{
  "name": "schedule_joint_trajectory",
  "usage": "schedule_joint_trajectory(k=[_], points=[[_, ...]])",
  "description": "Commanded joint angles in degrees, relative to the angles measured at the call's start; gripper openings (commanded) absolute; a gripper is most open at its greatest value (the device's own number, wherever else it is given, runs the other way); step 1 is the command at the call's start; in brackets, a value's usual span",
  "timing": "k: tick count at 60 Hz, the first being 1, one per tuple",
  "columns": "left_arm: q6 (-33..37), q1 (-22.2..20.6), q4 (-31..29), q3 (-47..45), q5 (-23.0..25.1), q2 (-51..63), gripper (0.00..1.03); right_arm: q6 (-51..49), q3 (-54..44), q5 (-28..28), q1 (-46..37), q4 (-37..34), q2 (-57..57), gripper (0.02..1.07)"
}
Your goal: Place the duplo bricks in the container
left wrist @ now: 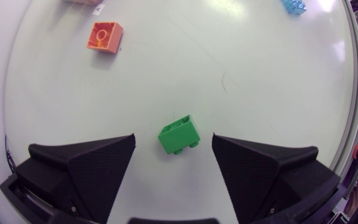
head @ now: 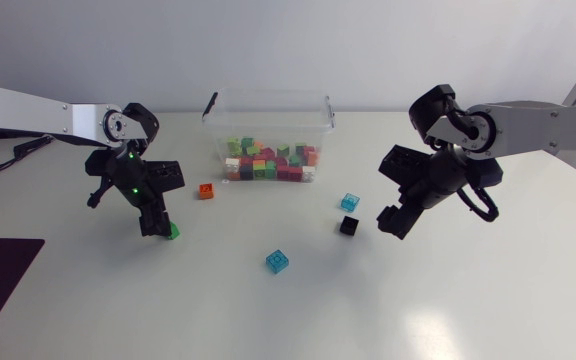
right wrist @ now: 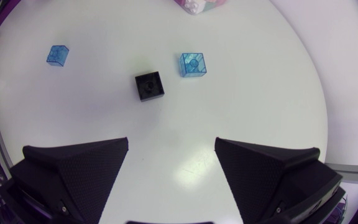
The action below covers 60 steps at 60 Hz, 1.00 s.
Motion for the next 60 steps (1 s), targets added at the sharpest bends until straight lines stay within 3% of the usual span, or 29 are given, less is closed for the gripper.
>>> schedule_joint_trajectory(k=[1, 23, 39, 60], points=[[1.3, -0.2, -1.7, 1.3, 0.0, -0.5, 0.86, -1.1, 0.5, 0.5, 0.5, -0.5, 1.0, 1.03], [-11.4, -1.0, -1.8, -0.1, 0.0, -1.7, 0.86, -1.6, -2.3, 0.6, -0.3, 1.2, 0.4, 1.03], [-22.4, -3.8, 0.8, -3.0, -3.0, -2.4, 0.86, -1.7, -4.1, 0.5, -0.5, 2.8, 0.1, 1.03], [-24.3, -3.1, 4.3, -4.3, -5.4, -1.8, 0.86, -1.8, -7.4, 0.3, -0.6, 5.2, -0.6, 1.03]])
